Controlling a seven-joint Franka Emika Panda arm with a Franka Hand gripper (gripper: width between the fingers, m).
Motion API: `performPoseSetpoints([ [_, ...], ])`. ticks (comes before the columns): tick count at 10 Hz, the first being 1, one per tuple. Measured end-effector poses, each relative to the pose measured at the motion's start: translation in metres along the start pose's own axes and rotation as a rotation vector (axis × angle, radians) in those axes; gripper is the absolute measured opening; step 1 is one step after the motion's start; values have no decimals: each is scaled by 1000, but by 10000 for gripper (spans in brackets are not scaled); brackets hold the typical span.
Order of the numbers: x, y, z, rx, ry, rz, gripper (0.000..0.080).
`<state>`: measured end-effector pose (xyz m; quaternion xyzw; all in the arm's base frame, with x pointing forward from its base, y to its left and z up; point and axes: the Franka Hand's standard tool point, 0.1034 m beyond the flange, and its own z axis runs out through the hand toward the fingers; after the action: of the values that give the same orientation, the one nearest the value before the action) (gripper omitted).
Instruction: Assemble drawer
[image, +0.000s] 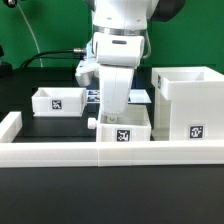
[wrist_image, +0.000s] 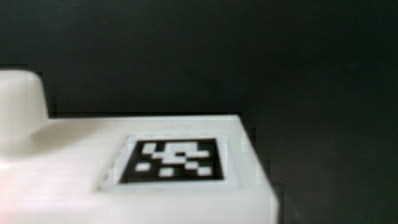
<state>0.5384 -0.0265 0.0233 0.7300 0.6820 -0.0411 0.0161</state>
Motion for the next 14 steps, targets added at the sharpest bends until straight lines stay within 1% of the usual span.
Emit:
performPoseSetpoints([
  [1, 2, 1, 1, -16, 3, 4, 44],
  [2, 5, 1, 0, -18, 5, 12, 44],
  [3, 8, 3, 0, -42, 10, 18, 44],
  [4, 7, 1, 1, -49, 11, 20, 44],
  [6, 6, 1, 2, -44, 11, 21, 44],
  [8, 7, -2, 4, -47, 12, 8, 44],
  [9, 7, -1, 4, -56, 14, -4, 44],
  [10, 7, -1, 4, -58, 14, -9, 44],
  [14, 7, -2, 4, -57, 14, -7, 44],
])
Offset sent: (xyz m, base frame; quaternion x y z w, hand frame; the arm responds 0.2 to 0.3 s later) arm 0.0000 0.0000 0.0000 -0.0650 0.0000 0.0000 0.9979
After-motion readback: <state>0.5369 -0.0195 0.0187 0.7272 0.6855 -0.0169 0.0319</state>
